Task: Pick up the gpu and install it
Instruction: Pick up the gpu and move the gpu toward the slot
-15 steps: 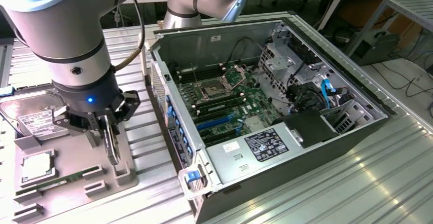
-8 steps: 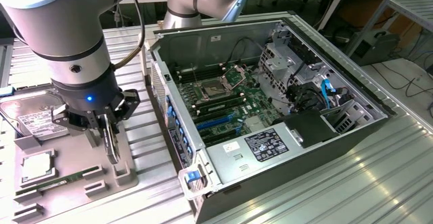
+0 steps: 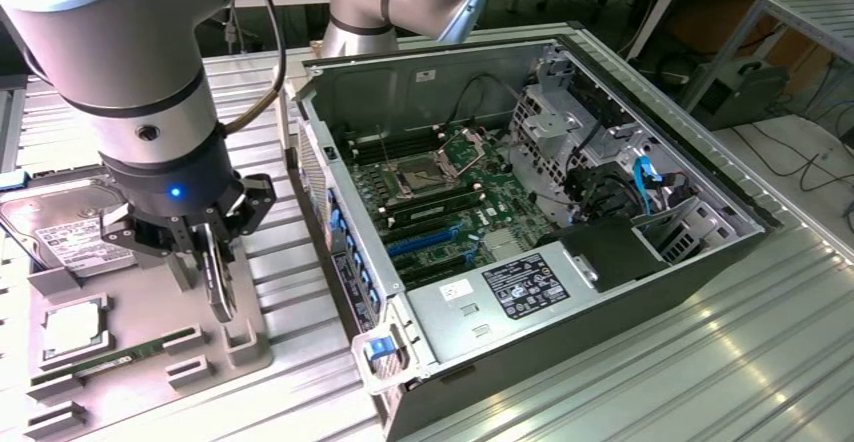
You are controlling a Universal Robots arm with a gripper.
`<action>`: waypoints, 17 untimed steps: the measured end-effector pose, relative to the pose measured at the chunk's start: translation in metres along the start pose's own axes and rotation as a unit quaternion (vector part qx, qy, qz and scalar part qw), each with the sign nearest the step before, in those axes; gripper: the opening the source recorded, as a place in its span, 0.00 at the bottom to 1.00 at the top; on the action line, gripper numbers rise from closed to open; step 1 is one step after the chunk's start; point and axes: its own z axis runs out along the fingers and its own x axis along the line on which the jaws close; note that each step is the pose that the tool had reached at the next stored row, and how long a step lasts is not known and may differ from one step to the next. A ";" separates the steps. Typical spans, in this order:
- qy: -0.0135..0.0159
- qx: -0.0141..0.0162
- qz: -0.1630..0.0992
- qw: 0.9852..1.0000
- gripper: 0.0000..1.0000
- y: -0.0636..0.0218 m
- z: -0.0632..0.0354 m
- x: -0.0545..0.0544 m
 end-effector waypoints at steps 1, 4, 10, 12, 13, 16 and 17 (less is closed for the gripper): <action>0.000 0.000 0.000 1.000 0.28 0.0000 -0.0003 0.000; 0.000 -0.001 0.000 1.000 0.28 0.0000 -0.0012 0.000; 0.000 -0.002 0.000 1.000 0.28 0.0002 -0.0043 0.000; 0.000 -0.002 0.000 1.000 0.28 0.0002 -0.0057 0.000; 0.000 -0.002 0.000 1.000 0.28 0.0003 -0.0066 0.000; 0.000 -0.003 0.000 1.000 0.28 0.0005 -0.0095 0.000; 0.000 -0.003 0.000 1.000 0.28 0.0006 -0.0102 0.000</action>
